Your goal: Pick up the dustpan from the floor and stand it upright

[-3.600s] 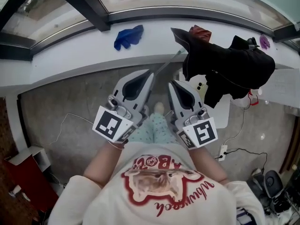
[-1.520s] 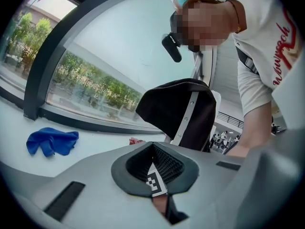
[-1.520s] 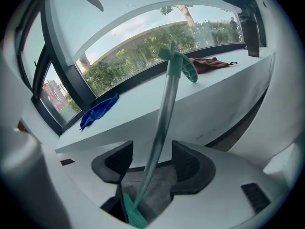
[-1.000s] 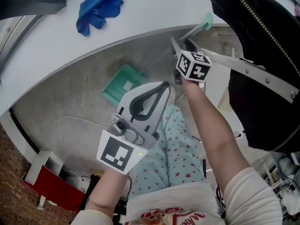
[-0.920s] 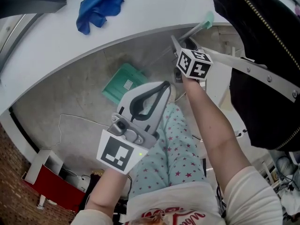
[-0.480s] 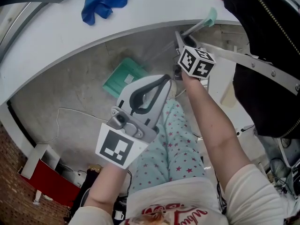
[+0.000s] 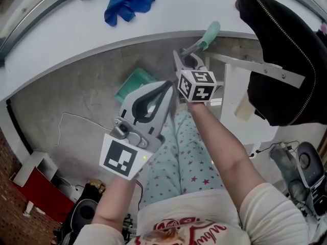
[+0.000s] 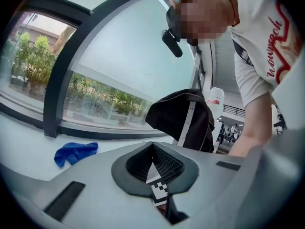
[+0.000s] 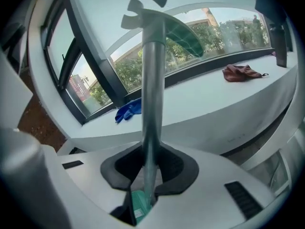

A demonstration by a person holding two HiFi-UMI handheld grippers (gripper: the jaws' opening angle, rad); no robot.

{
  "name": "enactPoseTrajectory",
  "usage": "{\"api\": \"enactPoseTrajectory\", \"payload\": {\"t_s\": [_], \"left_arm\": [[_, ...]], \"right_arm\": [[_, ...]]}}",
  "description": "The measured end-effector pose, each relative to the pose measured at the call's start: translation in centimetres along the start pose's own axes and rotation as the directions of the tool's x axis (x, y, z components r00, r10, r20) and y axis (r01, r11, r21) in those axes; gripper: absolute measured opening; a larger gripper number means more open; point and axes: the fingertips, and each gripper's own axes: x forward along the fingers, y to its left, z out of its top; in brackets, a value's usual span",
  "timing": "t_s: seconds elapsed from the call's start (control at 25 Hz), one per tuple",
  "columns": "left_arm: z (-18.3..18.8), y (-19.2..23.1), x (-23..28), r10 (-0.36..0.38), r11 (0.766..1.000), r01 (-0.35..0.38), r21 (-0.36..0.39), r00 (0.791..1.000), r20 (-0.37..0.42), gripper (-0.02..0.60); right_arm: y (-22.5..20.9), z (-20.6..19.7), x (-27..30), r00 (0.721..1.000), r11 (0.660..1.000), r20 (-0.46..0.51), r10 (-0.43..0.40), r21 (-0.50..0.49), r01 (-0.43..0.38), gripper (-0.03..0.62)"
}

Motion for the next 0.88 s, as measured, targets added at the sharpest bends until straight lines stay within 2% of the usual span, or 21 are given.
{"api": "enactPoseTrajectory", "payload": {"t_s": [0.32, 0.56, 0.72, 0.88], "left_arm": [[1.1, -0.6, -5.2, 0.16, 0.987, -0.161, 0.009, 0.986, 0.037, 0.003], [0.8, -0.7, -9.8, 0.223, 0.975, -0.222, -0.023, 0.973, 0.05, 0.003], [-0.1, -0.5, -12.5, 0.276, 0.96, -0.273, -0.07, 0.96, 0.053, 0.003], [-1.2, -0.5, -14.5, 0.281, 0.957, -0.276, -0.085, 0.958, 0.061, 0.003]], "right_arm": [[5.6, -0.7, -0.4, 0.994, 0.988, -0.036, 0.099, -0.113, -0.103, 0.092], [10.3, -1.9, -1.7, 0.988, 0.969, -0.037, 0.148, -0.192, -0.153, 0.091], [14.1, -3.4, -3.2, 0.976, 0.939, -0.053, 0.209, -0.267, -0.215, 0.091], [16.7, -4.4, -4.1, 0.968, 0.911, -0.045, 0.249, -0.328, -0.249, 0.091]]}}
